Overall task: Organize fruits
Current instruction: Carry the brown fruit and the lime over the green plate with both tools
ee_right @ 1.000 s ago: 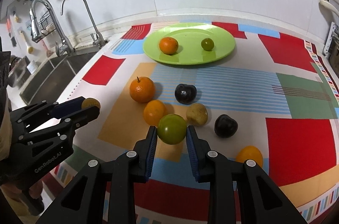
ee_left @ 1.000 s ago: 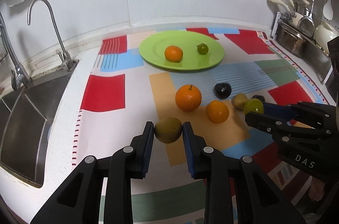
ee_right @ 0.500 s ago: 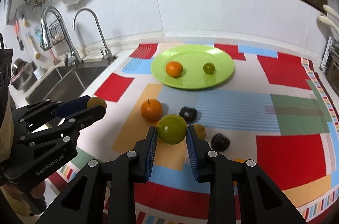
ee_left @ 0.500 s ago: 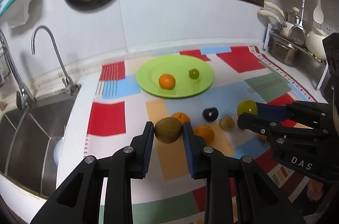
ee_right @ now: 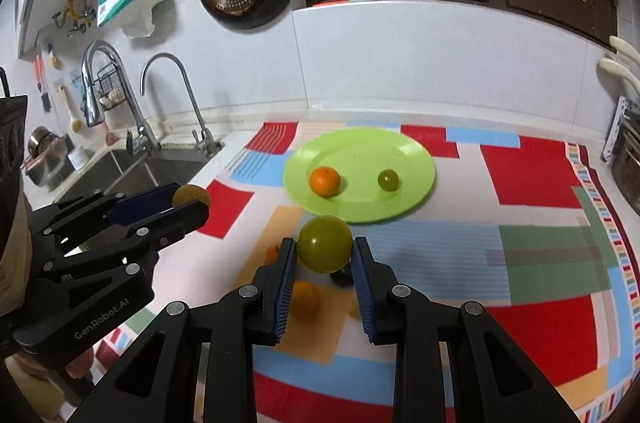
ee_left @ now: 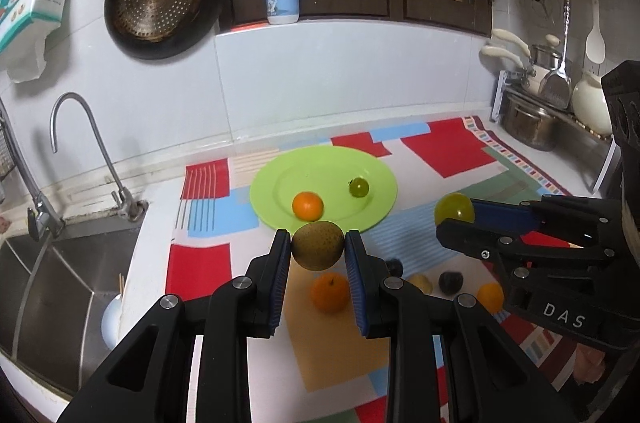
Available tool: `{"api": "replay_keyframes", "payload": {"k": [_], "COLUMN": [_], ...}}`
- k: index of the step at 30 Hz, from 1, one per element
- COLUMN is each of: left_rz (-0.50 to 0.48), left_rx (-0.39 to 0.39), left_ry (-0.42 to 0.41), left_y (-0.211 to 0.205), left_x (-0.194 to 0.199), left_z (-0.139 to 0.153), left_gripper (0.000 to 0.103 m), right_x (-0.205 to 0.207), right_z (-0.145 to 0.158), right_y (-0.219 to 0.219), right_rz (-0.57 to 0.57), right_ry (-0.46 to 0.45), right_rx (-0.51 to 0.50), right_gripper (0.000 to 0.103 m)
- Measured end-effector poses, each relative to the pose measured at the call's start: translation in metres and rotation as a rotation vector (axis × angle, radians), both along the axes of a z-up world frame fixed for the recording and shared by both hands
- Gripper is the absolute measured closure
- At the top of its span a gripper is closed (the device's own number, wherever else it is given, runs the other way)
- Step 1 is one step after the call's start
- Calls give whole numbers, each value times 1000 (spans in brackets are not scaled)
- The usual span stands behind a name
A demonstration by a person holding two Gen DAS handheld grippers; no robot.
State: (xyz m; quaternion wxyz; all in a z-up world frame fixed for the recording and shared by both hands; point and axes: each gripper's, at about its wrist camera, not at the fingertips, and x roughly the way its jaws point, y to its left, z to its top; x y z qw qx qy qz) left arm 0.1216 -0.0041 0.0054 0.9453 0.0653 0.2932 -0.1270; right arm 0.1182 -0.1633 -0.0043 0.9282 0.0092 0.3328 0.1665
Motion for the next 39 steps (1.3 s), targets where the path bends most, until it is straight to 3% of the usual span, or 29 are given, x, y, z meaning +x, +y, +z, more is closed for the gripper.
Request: {"api": "replay_keyframes", "payload": {"k": [24,39], "left_rz": [-20,-36], "left_rx": [18,13], "left_ry": [-64,-10], "left_y": [-20,-24], "left_x": [61,113], "left_z": [26,18], "left_gripper": [75,75], "right_x": [67,123], "right_z": [31,25], "right_y": [-4,-5], "right_rz": [29,33], "right_ry": [-24,26], "right_rx": [31,36], "right_gripper": [74,74]}}
